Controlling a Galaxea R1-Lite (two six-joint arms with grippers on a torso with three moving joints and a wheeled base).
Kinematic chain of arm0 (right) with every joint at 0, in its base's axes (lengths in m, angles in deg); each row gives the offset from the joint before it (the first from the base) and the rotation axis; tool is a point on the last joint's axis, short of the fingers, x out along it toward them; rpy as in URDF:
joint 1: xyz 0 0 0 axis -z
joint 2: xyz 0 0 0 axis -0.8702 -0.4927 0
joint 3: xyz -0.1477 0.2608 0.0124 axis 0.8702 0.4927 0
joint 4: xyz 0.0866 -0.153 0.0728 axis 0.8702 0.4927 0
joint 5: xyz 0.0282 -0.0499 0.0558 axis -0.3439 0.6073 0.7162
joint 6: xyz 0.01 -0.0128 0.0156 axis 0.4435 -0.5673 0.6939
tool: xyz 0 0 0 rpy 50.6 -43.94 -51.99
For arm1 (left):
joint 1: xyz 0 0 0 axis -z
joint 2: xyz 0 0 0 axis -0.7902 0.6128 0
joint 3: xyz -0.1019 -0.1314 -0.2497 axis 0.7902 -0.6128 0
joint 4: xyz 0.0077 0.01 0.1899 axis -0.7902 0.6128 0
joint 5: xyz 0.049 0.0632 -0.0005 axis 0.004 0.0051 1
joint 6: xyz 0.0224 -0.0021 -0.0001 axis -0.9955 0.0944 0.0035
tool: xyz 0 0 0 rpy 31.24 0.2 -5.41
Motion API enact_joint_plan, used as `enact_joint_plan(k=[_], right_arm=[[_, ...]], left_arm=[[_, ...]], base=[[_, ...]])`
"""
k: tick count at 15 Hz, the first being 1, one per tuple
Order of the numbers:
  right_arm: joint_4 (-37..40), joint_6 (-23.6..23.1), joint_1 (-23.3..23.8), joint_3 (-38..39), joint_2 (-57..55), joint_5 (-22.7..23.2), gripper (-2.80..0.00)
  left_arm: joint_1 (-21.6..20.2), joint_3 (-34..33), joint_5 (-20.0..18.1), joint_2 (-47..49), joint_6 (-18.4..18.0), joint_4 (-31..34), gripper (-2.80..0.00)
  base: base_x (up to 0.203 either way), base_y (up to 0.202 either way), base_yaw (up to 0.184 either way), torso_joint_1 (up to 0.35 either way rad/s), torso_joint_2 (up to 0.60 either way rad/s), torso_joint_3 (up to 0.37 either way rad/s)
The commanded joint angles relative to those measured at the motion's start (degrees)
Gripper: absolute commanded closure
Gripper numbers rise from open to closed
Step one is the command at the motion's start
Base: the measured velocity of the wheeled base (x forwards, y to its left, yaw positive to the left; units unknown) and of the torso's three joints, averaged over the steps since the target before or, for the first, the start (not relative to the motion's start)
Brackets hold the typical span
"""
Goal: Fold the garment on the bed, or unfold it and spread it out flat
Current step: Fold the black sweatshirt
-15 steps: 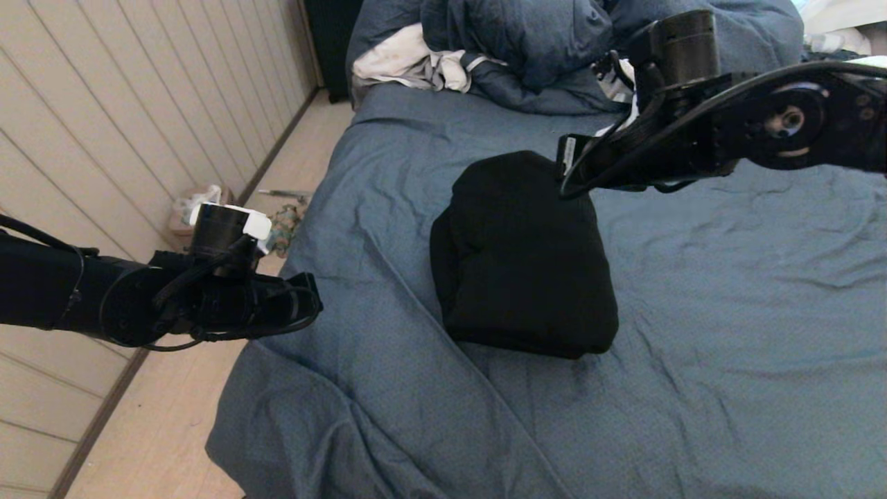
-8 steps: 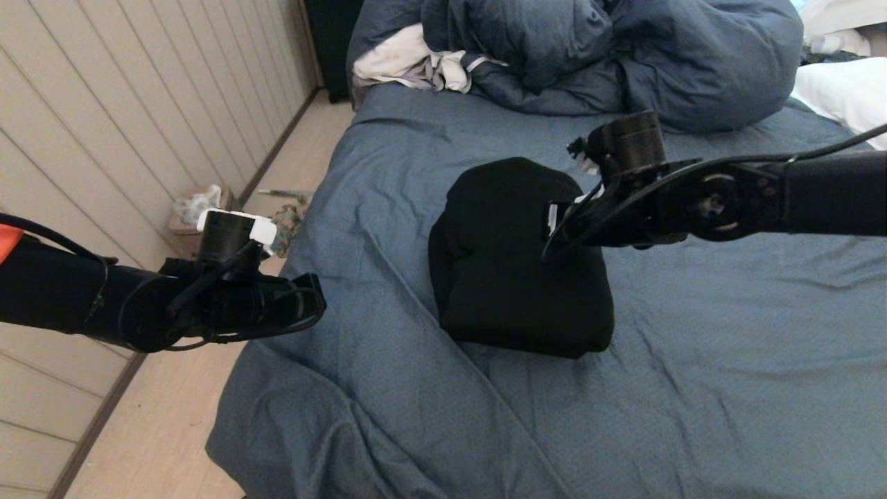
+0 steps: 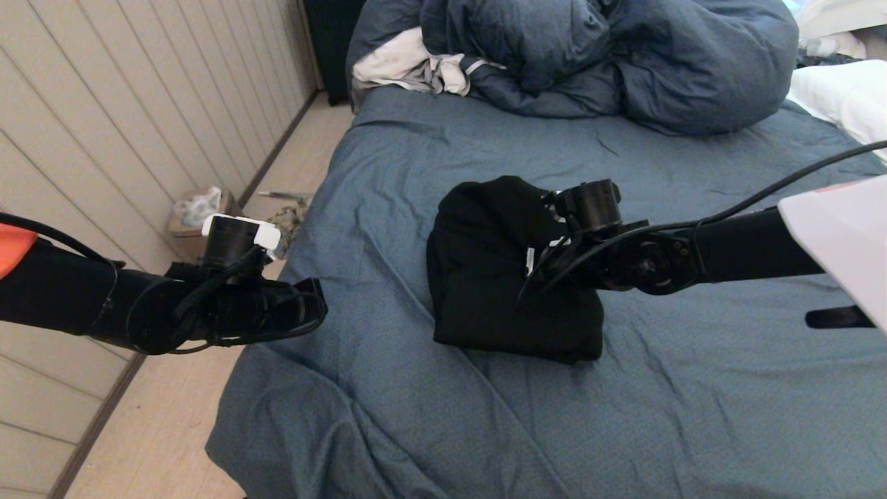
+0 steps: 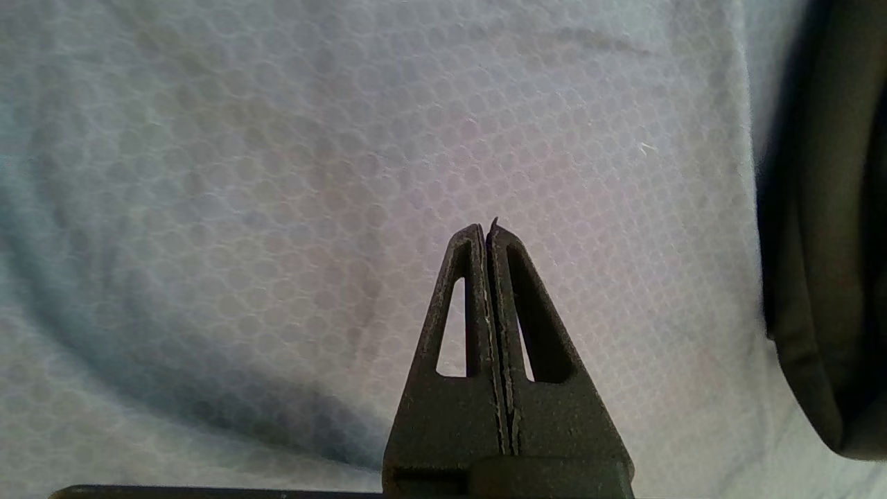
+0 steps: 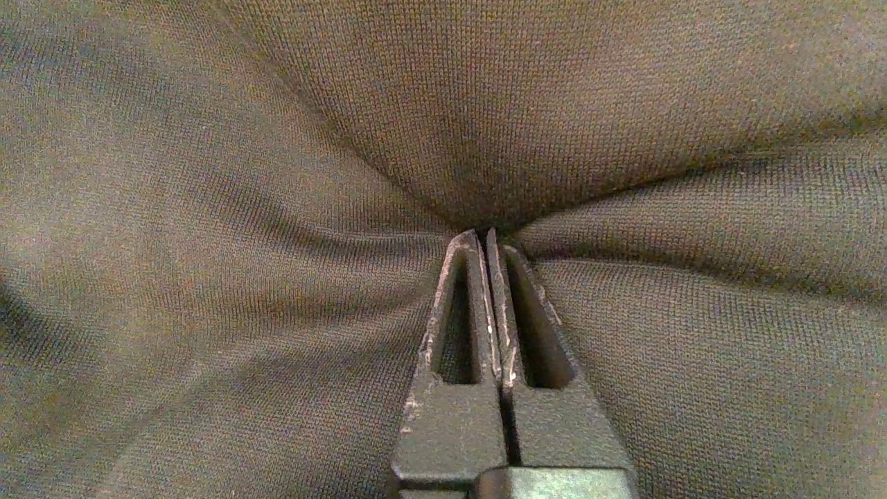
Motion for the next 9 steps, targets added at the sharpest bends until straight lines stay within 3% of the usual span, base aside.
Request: enact_joint_plan(k=[1, 5, 9], right_arm=[[0.44, 0.01, 0.05, -1.02, 0.02, -0.03, 0.0], [1.83, -0.12, -0.13, -1.84, 8.51, -0.1, 0.0], [11.66, -0.1, -0.62, -4.23, 23.09, -0.27, 0.0]], left_arm=[[0.01, 0.01, -0.03, 0.11, 0.2, -0.12, 0.0], [-0.03, 0.02, 0.31, -2.72, 0.12, -0.06, 0.0], [0.0, -0.43, 1.88, -17.74, -1.03, 2.01, 0.0]], base=[[0.0, 0.0, 0.0, 0.0, 0.0, 0.0], [0.0, 0.0, 0.0, 0.0, 0.0, 0.0], [0.0, 0.0, 0.0, 0.0, 0.0, 0.0]])
